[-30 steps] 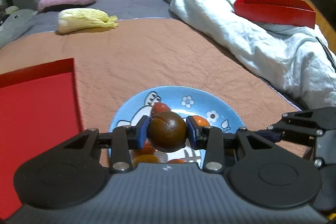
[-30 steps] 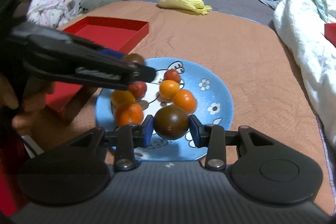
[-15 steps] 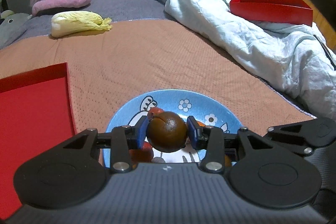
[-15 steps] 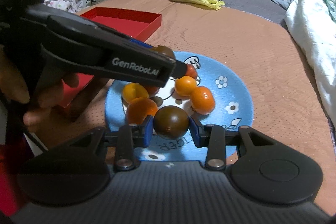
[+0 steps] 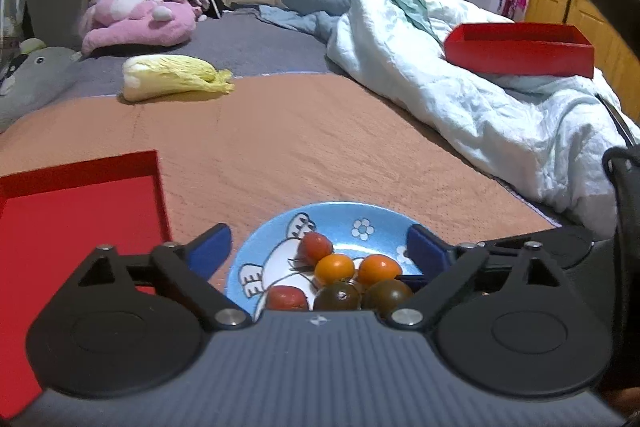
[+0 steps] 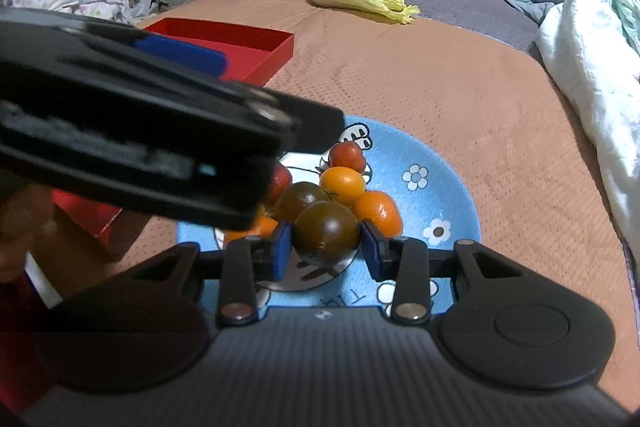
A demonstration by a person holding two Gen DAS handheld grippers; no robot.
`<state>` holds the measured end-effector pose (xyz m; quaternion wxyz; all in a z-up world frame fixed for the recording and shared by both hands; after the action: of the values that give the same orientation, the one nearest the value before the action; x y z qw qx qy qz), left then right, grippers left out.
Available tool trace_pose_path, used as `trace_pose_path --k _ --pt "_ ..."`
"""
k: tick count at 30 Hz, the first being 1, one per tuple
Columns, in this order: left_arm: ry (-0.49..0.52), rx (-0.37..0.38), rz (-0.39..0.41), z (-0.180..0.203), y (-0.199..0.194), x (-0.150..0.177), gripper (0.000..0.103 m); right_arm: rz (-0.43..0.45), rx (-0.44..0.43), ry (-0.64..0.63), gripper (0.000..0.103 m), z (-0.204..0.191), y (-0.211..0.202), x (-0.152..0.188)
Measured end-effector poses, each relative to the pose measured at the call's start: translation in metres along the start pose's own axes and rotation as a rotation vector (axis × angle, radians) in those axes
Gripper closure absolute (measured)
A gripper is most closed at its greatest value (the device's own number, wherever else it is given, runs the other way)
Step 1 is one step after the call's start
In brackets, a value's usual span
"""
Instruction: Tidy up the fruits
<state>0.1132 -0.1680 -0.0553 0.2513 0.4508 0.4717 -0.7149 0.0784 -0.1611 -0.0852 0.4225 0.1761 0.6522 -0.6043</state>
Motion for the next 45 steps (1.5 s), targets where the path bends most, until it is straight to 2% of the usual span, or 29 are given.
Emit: trace_pose_path --k 3,5,6,7,8,9,10,15,19,22,27,32,38,42,45 --pt "-0.015 -0.052 0.011 -0.010 -0.009 -0.004 0.000 0.000 0.005 -0.002 0.062 0.000 0.001 0.000" --pt "0.003 -0.129 -0.012 -0.019 -0.011 -0.002 0.000 -0.002 0.005 0.001 0.062 -0.001 0.000 -0.001" --pt "0.007 -0.160 -0.028 -0.023 -0.012 -0.001 0.000 -0.011 0.003 0.005 0.059 0.000 0.001 0.000" --pt "0.000 -0.172 -0.037 -0.027 -0.014 0.001 0.000 -0.013 0.007 0.008 0.043 0.000 0.000 -0.001" --pt "-0.015 -0.176 -0.043 -0.030 -0.016 0.001 0.000 -0.009 0.016 0.009 0.035 0.002 -0.002 -0.004" --pt "-0.035 -0.185 -0.043 -0.033 -0.020 0.001 0.000 0.005 0.017 0.014 0.023 0.002 -0.006 -0.007" --pt "-0.049 -0.196 -0.037 -0.036 -0.024 0.000 0.000 0.021 0.013 0.021 0.021 0.003 -0.010 -0.011" --pt "-0.090 -0.267 -0.033 -0.045 -0.047 0.000 0.000 0.074 -0.004 0.005 0.021 0.000 -0.043 -0.024" --pt "-0.062 -0.338 0.034 -0.034 -0.077 -0.009 0.000 0.105 -0.021 0.010 0.021 0.005 -0.073 -0.026" --pt "-0.082 -0.390 0.080 -0.020 -0.102 -0.017 0.000 0.130 -0.029 0.028 0.021 0.013 -0.099 -0.024" --pt "-0.092 -0.405 0.053 0.014 -0.132 -0.026 0.000 0.150 -0.033 0.075 0.021 0.030 -0.141 -0.017" --pt "-0.078 -0.395 0.069 0.052 -0.162 -0.028 0.000 0.139 -0.036 0.083 0.021 0.034 -0.173 -0.001" --pt "-0.056 -0.365 0.050 0.093 -0.185 -0.019 0.000 0.088 -0.061 0.055 0.021 0.019 -0.185 0.022" --pt "-0.013 -0.342 0.119 0.115 -0.206 -0.031 0.000 0.079 -0.079 0.044 0.021 0.007 -0.187 0.025" --pt "-0.021 -0.359 0.106 0.114 -0.206 -0.022 0.000 0.087 -0.093 0.043 0.021 -0.003 -0.189 0.023"
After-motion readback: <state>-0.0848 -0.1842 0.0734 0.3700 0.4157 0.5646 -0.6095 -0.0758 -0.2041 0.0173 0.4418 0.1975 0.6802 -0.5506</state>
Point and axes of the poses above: each gripper's, at about its wrist camera, not at the fingertips, and y roughly the way its jaws point, z to its right, x to its underside, the point moved 10 cm from there along y, roughly the way its jaws point, and after that the axes turned 7 degrees about z, right-handed, at the moved point
